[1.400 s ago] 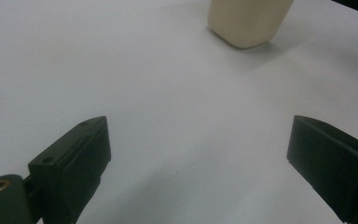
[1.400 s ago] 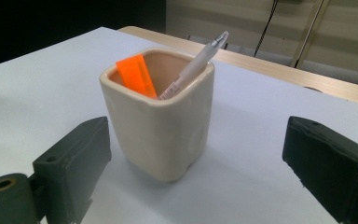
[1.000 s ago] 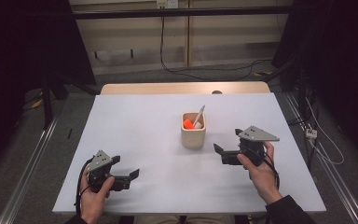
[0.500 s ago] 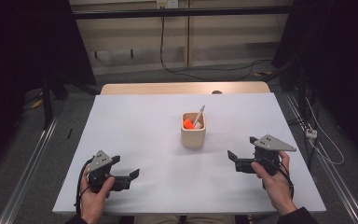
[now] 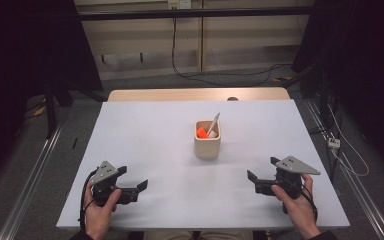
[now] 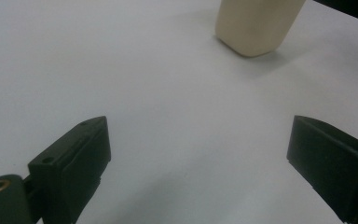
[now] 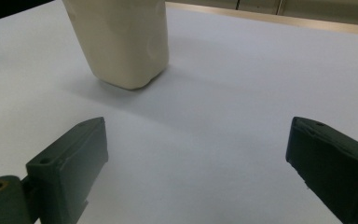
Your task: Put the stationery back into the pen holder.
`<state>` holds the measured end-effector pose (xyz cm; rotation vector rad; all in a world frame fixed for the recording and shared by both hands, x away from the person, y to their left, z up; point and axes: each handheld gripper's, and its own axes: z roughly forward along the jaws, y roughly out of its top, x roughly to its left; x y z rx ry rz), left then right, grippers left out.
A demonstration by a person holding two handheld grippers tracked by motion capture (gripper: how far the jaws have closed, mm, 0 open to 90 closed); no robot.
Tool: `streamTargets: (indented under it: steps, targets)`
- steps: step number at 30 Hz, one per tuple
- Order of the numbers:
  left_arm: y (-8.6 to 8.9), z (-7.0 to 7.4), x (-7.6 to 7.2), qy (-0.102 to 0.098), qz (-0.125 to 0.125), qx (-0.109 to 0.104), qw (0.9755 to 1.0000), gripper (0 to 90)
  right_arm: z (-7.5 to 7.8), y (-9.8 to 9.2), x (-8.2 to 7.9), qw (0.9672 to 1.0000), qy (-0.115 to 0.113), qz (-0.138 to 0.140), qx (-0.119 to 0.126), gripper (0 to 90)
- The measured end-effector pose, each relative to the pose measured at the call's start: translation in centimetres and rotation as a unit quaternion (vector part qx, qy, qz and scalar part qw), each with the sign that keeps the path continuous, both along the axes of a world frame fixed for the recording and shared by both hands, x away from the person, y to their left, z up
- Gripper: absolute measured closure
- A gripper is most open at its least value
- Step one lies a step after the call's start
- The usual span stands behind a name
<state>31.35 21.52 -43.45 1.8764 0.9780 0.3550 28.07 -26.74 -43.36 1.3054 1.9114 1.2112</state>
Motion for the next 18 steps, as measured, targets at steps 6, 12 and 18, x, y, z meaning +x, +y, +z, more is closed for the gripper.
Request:
streamTargets:
  steps: [6,12,18]
  targets:
    - [0.1,0.0,0.0,0.000,0.005,0.000,1.0000,6.2,-0.8,-0.1,-0.6,1.0000,-0.005,-0.006,-0.005,5.7]
    - [0.2,0.0,0.0,0.000,0.009,-0.005,0.9999,6.2,-1.1,-0.1,-0.7,0.9999,-0.012,-0.009,-0.006,6.1]
    - [0.2,0.0,0.2,0.001,0.012,-0.001,0.9999,6.2,-1.2,-0.2,-0.5,0.9999,-0.009,-0.009,-0.007,6.1]
